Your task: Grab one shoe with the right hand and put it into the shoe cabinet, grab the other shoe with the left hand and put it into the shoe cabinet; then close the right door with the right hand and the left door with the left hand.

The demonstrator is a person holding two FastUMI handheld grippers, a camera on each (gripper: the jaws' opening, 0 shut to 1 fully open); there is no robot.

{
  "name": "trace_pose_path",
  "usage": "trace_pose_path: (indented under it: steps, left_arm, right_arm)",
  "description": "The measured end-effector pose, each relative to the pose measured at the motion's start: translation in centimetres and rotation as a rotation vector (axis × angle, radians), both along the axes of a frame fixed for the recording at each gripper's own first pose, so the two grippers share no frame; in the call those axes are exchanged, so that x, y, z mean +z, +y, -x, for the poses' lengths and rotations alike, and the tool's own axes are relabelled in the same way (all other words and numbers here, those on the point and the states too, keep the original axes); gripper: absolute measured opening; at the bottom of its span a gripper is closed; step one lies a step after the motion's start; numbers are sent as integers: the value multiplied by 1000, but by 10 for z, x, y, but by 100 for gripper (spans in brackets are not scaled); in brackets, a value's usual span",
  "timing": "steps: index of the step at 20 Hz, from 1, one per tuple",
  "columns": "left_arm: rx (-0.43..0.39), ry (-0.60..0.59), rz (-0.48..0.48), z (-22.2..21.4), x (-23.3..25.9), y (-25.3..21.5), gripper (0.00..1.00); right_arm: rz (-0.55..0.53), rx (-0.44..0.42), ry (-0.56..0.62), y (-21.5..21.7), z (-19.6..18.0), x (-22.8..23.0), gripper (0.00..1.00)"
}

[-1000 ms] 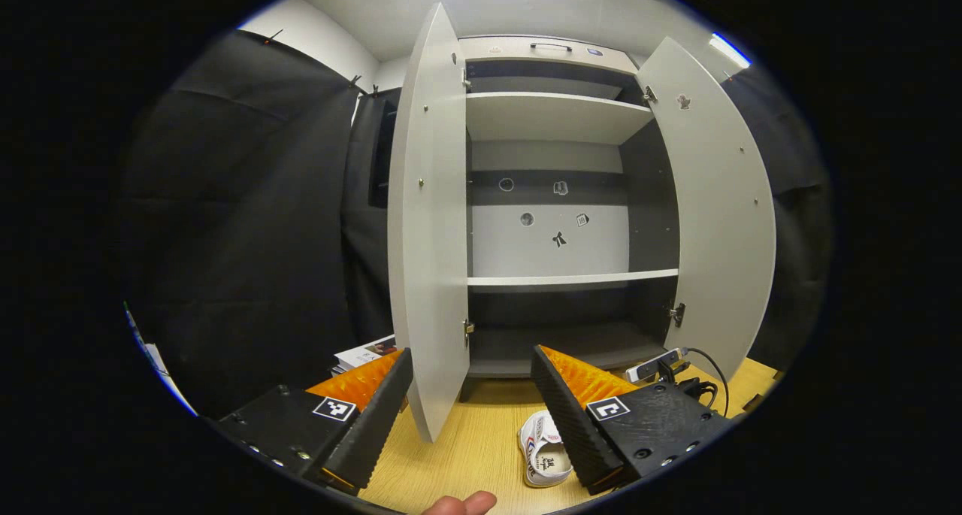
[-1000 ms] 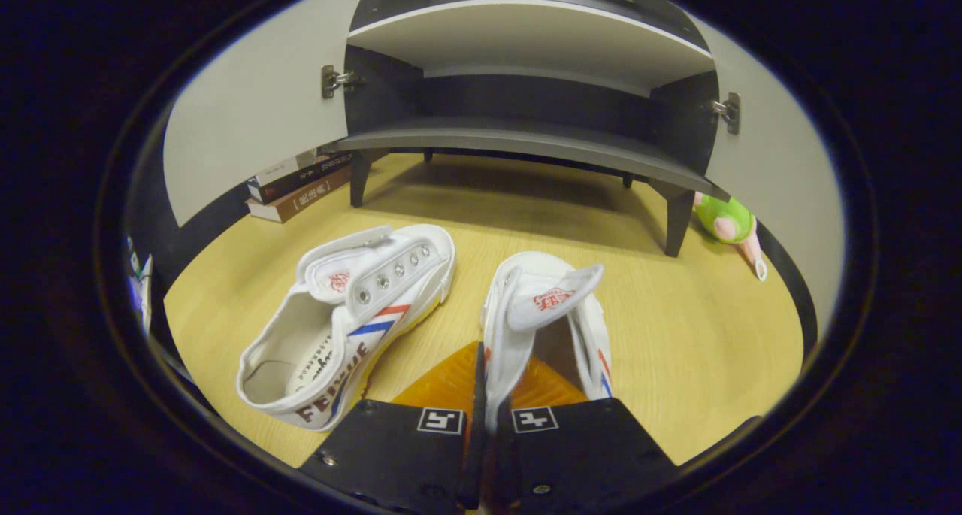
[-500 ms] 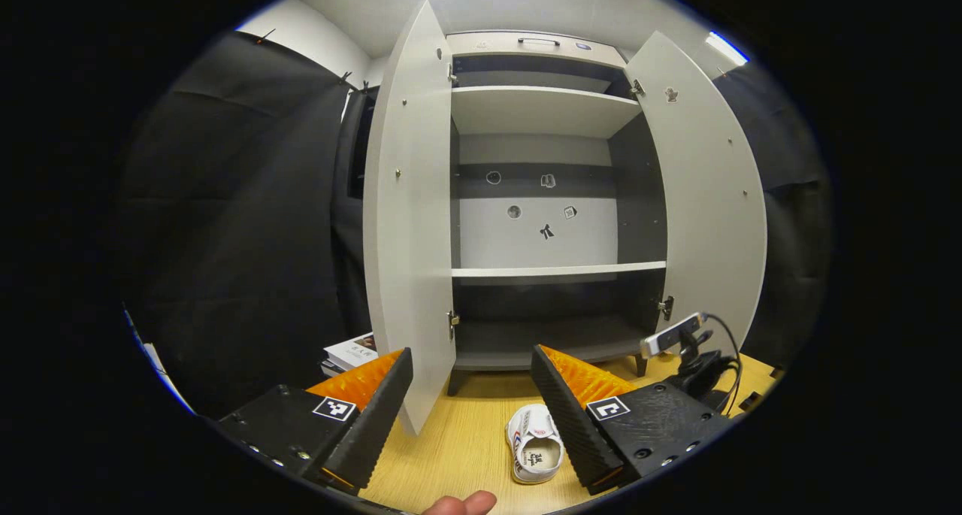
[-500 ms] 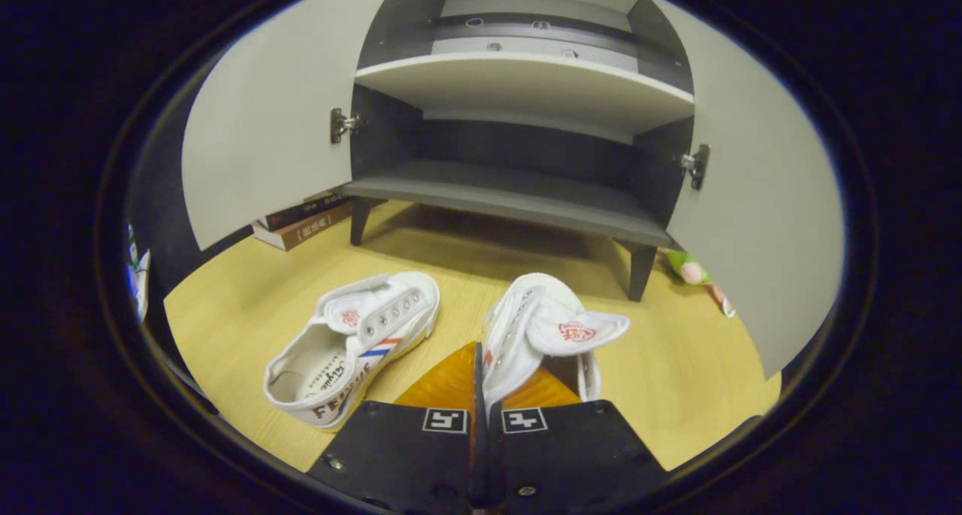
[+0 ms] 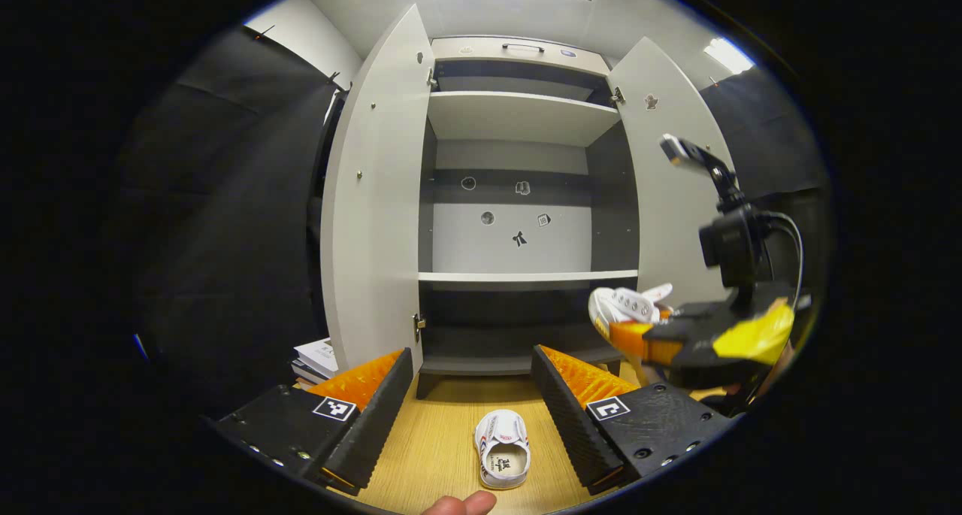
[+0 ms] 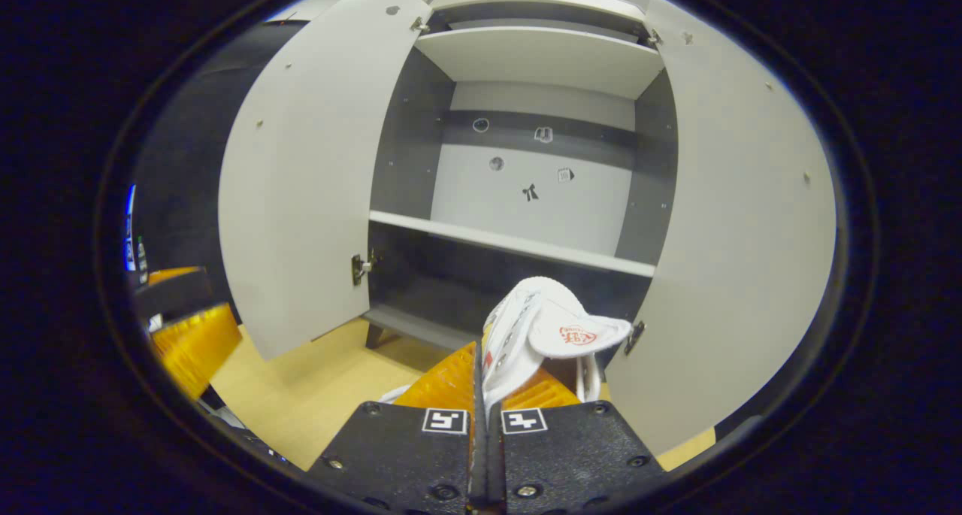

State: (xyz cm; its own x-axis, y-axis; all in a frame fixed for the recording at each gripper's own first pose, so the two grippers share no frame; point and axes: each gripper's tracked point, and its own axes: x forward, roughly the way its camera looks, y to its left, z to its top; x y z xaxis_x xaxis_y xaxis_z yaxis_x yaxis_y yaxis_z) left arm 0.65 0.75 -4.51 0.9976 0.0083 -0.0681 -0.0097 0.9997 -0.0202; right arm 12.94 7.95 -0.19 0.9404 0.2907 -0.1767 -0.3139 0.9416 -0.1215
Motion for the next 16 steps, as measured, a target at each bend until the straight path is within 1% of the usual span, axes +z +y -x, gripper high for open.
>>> trace_pose_path:
  steps: [2,5,8,10,12,14,15,16]
  left_arm:
    - [-5,-7,-3,0,1,-3,95]
    - [-14,-9,-2,4,2,-8,95]
    - [-17,-5,-11,8,1,-9,95]
    - [-13,1,-19,8,-1,-7,95]
    - [-11,10,-17,8,-4,-7,95]
    - [7,9,-23,6,-4,0,95]
    - [21,9,-28,5,-5,5,96]
    - [35,13,-29,3,-6,11,96]
  right_arm:
    - [-6,-3,-12,-2,-25,38,4]
    - [-13,-50,-49,-7,-80,89,4]
    - [29,-76,-40,-4,-136,115,4]
    - [61,-83,2,2,-180,123,3]
    - [118,-113,48,0,-223,125,4]
    - [162,-132,102,0,-254,121,4]
    - [171,-136,117,3,-268,118,5]
    - [186,-138,136,5,-278,113,4]
